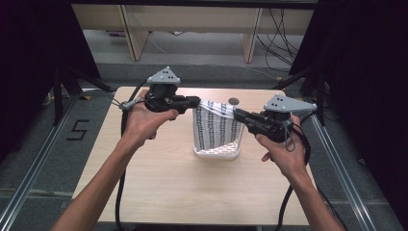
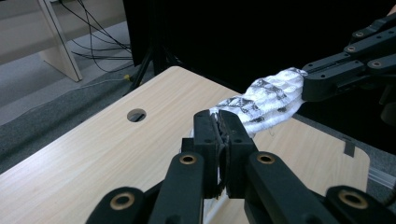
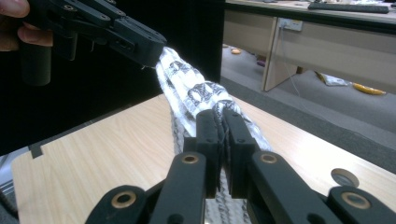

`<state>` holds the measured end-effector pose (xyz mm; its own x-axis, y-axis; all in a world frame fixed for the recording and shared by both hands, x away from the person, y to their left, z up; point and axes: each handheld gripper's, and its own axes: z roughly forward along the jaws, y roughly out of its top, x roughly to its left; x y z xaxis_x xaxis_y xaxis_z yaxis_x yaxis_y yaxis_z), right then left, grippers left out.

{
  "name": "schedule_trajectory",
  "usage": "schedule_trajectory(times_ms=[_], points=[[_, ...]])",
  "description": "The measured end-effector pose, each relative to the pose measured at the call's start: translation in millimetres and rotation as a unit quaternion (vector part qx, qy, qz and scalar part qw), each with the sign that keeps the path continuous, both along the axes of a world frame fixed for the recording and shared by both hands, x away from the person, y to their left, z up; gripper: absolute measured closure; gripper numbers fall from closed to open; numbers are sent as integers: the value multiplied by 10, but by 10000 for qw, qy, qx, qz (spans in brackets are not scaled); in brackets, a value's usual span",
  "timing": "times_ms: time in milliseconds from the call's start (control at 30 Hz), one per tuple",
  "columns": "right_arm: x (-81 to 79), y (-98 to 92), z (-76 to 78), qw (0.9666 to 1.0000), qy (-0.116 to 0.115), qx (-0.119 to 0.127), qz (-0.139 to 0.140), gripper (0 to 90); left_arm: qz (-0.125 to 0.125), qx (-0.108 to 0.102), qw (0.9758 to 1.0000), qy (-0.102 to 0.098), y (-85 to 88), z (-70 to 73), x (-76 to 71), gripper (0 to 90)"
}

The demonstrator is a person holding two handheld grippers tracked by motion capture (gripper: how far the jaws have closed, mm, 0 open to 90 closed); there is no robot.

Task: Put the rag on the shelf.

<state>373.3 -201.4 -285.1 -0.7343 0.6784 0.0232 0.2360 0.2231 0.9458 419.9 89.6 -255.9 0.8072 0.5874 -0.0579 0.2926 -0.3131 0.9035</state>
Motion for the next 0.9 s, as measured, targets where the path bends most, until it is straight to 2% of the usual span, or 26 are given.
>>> schedule_trajectory(times_ms=[33,133,333,367,400,433,500,533,567,667,700,733,800,833,900], points=[[30,2,10,9999,125,81,-26,870,50,-53,10000,-21,-11,12,37,866],[77,-9,32,9999,81,82,-19,870,91,-133,9999,-46,-25,29,70,866],[160,-39,148,9997,107,195,-90,870,148,-171,9997,-79,-53,147,125,866],[210,-51,185,9997,29,219,-101,870,189,-207,9996,-95,-64,183,155,866],[215,-49,197,9996,125,248,-95,870,204,-211,9995,-108,-69,195,170,866],[228,-48,207,9995,122,257,-107,870,236,-196,9995,-121,-76,214,196,866],[268,-45,230,9995,111,248,-164,870,266,-171,9994,-142,-88,228,238,866],[295,-45,232,9996,14,234,-153,870,266,-171,9994,-142,-88,228,238,866],[312,-39,239,9995,116,251,-127,870,308,-206,9992,-134,-106,230,285,866],[373,-41,241,9994,138,272,-173,870,344,-208,9991,-147,-120,229,338,866],[411,-48,240,9994,31,247,-241,870,392,-219,9989,-134,-131,229,368,866],[411,-48,240,9994,31,247,-241,870,412,-256,9988,-110,-141,228,391,866],[465,-55,233,9992,55,244,-296,870,434,-306,9985,-109,-161,224,433,866],[519,-63,222,9989,112,298,-332,870,458,-415,9981,-87,-189,212,488,865],[559,-75,215,9985,182,304,-413,869,485,-434,9979,-43,-203,204,532,865]])
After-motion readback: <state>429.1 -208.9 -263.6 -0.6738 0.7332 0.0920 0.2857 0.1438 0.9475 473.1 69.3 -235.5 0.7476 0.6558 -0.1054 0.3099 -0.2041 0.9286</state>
